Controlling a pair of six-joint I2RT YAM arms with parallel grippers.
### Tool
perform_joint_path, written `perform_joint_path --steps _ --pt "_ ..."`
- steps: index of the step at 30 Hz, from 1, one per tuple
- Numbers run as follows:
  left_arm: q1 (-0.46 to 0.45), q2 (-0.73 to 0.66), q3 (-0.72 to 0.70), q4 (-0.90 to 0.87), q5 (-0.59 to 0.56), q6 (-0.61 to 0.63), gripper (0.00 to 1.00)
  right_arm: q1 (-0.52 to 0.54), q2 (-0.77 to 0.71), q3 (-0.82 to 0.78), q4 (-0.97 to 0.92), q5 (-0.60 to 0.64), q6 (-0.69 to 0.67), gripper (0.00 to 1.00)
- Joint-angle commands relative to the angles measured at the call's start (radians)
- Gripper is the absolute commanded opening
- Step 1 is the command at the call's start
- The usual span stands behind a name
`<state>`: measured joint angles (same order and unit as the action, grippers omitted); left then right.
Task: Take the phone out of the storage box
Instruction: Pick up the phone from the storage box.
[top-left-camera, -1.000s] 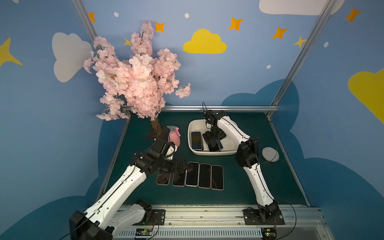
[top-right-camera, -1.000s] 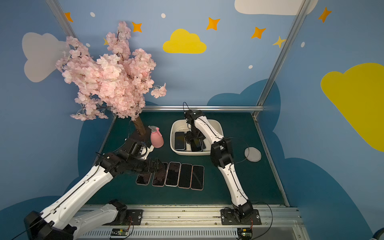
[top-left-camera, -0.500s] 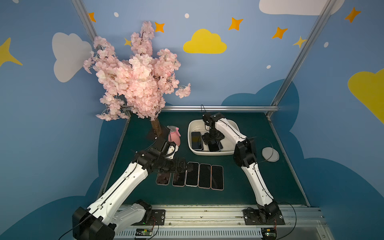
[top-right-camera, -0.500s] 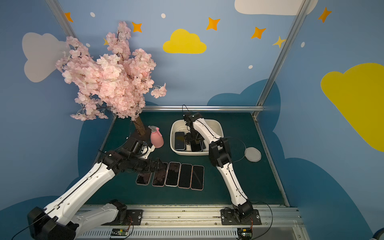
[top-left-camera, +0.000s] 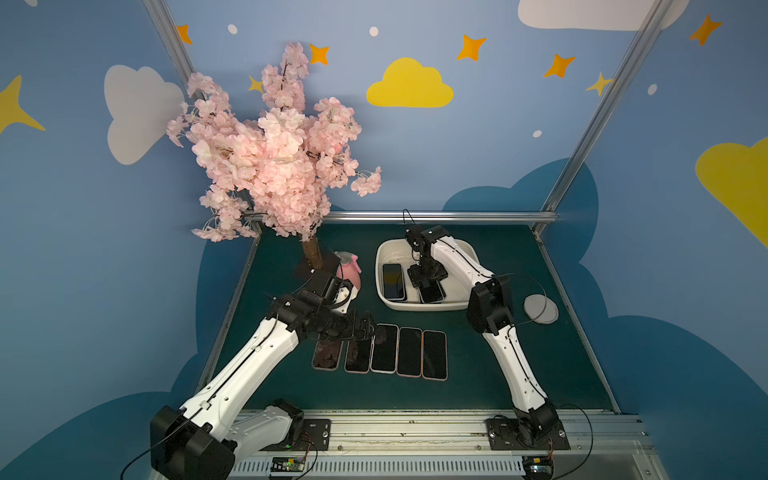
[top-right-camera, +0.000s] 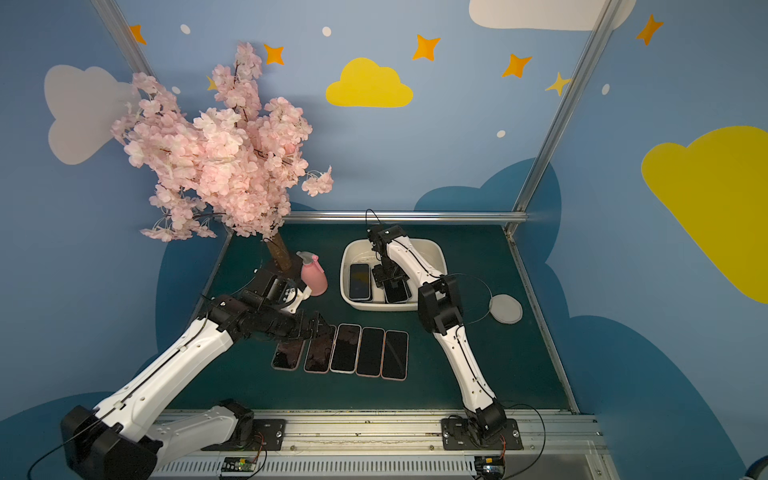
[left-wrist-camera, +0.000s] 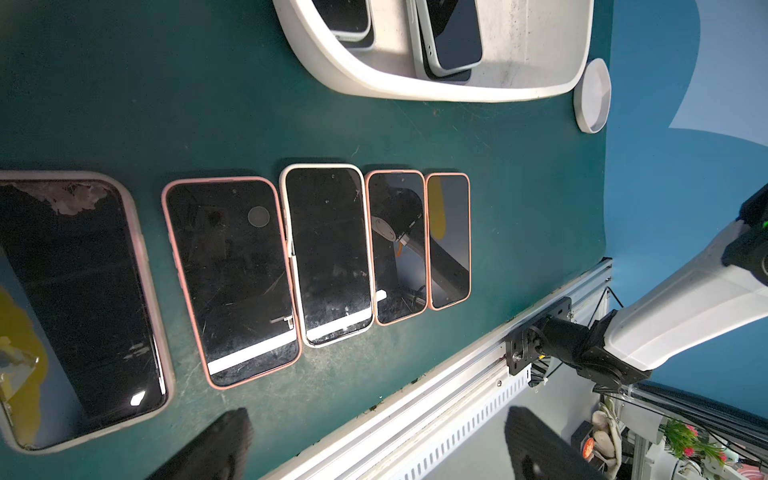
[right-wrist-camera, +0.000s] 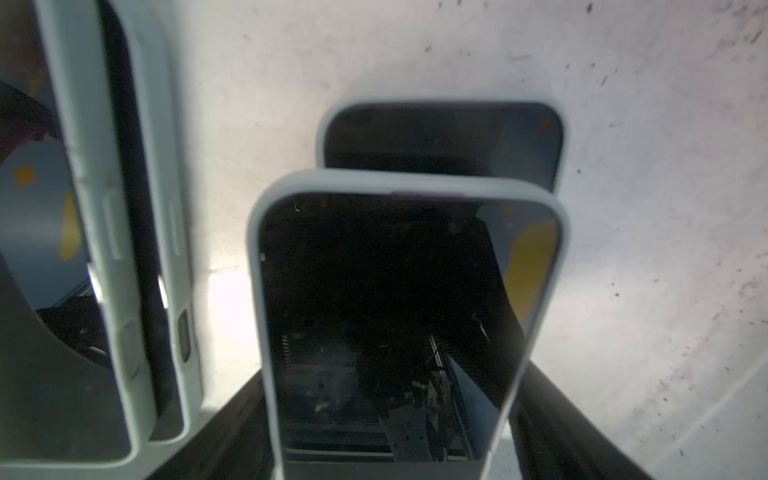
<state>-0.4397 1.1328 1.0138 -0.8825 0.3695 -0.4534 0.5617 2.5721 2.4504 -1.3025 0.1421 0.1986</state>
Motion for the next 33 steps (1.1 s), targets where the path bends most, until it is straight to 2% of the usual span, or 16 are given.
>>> perform_joint_path --steps 1,10,18,23,28,33 --pt "0.005 -0.001 0.017 -0.019 0.017 0.015 0.99 -0.009 0.013 -0.019 0.003 -0.002 0.0 0.73" --pt "0.007 -0.019 -0.009 0.017 0.023 -0.023 0.99 -0.052 -0.11 0.013 -0.001 0.019 0.012 0.69" --pt "0.007 0.007 -0.025 0.12 0.095 -0.087 0.99 -0.109 -0.257 0.016 -0.003 -0.028 0.021 0.68" --pt "0.001 0.059 -0.02 0.215 0.159 -0.126 0.99 -0.123 -0.391 -0.105 -0.04 -0.071 0.027 0.68" --pt "-0.061 0.131 0.005 0.33 0.178 -0.16 0.99 -0.128 -0.512 -0.241 -0.153 -0.141 0.022 0.67" --pt "-0.142 0.241 0.052 0.41 0.18 -0.179 0.99 -0.11 -0.727 -0.585 -0.089 -0.186 0.057 0.68"
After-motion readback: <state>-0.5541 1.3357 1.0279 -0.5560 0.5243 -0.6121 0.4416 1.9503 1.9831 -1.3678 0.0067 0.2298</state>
